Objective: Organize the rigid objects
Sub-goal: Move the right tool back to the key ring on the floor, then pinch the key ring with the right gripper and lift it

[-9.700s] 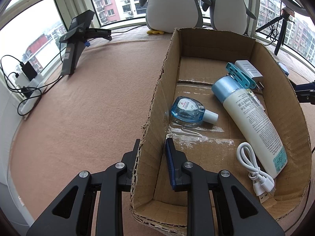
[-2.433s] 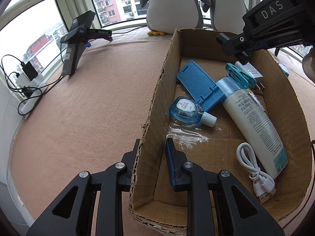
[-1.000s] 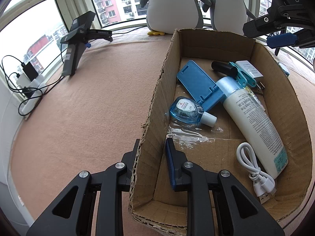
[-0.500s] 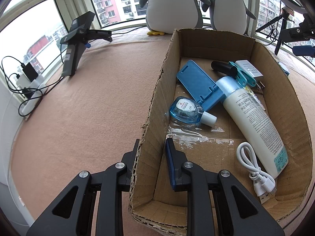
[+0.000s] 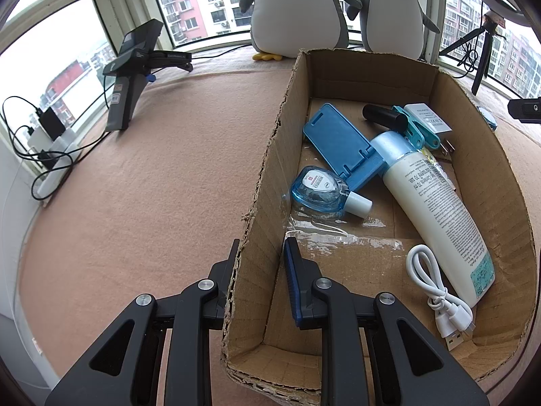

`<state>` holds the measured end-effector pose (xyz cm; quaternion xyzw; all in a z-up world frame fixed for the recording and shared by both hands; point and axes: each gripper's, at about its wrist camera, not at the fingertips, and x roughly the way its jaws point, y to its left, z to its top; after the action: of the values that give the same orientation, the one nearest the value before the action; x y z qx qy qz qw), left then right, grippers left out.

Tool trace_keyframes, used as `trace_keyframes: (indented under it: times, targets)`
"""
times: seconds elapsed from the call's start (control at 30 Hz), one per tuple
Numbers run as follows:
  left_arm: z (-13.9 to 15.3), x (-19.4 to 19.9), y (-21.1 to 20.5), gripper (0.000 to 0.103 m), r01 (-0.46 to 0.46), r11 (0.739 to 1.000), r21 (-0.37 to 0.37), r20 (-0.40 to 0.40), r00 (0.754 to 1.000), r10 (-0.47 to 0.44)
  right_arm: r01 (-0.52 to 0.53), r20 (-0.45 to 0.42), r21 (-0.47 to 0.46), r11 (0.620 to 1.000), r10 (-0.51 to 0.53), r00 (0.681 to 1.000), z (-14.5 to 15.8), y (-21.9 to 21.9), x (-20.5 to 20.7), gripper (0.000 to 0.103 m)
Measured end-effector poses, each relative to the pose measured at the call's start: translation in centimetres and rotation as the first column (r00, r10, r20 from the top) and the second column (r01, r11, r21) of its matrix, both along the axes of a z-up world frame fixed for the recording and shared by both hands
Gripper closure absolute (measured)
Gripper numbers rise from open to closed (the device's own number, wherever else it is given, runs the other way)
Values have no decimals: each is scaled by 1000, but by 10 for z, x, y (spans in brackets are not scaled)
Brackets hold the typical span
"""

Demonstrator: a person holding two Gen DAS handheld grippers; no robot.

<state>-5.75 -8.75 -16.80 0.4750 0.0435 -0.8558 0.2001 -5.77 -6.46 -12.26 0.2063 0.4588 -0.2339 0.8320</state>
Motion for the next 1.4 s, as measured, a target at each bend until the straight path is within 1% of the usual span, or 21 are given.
trace_keyframes:
  times: [0.03, 0.1, 0.2, 0.33, 0.43, 0.53, 0.73, 0.83, 0.97, 1.07, 1.13, 1.17, 1.3, 1.4]
  targets:
    - [0, 0, 0, 83, 0, 1000, 0, 0, 1000, 0, -35, -25, -21, 999, 34, 999, -3, 3, 2, 46]
    - [0, 0, 0, 83, 0, 1000, 0, 1, 1000, 0, -97, -72, -51, 994, 93, 993, -11, 9, 6, 52]
    - [0, 0, 0, 83, -1, 1000, 0, 1, 1000, 1, -186, -124, -79, 979, 176, 977, -22, 16, 12, 57]
    - [0, 0, -1, 83, -3, 1000, 5, 2, 1000, 3, -289, -180, -87, 953, 271, 946, -36, 20, 24, 65]
    - [1, -1, -2, 83, -5, 1000, 7, 2, 1000, 5, -360, -236, -109, 927, 328, 915, -47, 20, 35, 67]
    - [0, 0, -2, 83, -7, 1000, 8, 1, 1000, 7, -400, -265, -102, 911, 363, 893, -53, 16, 42, 71]
    - [0, 0, -2, 83, -10, 1000, 9, 1, 1000, 9, -475, -329, -115, 873, 418, 847, -63, 13, 53, 72]
    - [0, 0, -2, 83, -11, 1000, 11, 1, 1000, 11, -500, -344, -111, 859, 439, 830, -66, 12, 56, 72]
    - [0, 0, -2, 83, -11, 1000, 10, 0, 1000, 11, -514, -350, -115, 850, 450, 822, -65, 11, 58, 73]
    - [0, 0, -2, 83, -11, 1000, 11, 0, 1000, 11, -518, -350, -111, 848, 455, 819, -65, 9, 60, 77]
    - [0, 0, -2, 83, -12, 1000, 13, 0, 1000, 12, -516, -343, -100, 851, 457, 820, -65, 8, 61, 83]
    - [0, 0, -2, 83, -12, 1000, 13, 0, 1000, 12, -515, -338, -91, 852, 460, 821, -65, 7, 61, 84]
    - [-1, 1, -1, 83, -13, 1000, 14, 0, 1000, 13, -511, -327, -77, 856, 463, 824, -64, 6, 61, 85]
    - [-1, 1, -1, 83, -13, 1000, 13, 0, 1000, 13, -498, -308, -51, 865, 461, 832, -64, 3, 59, 86]
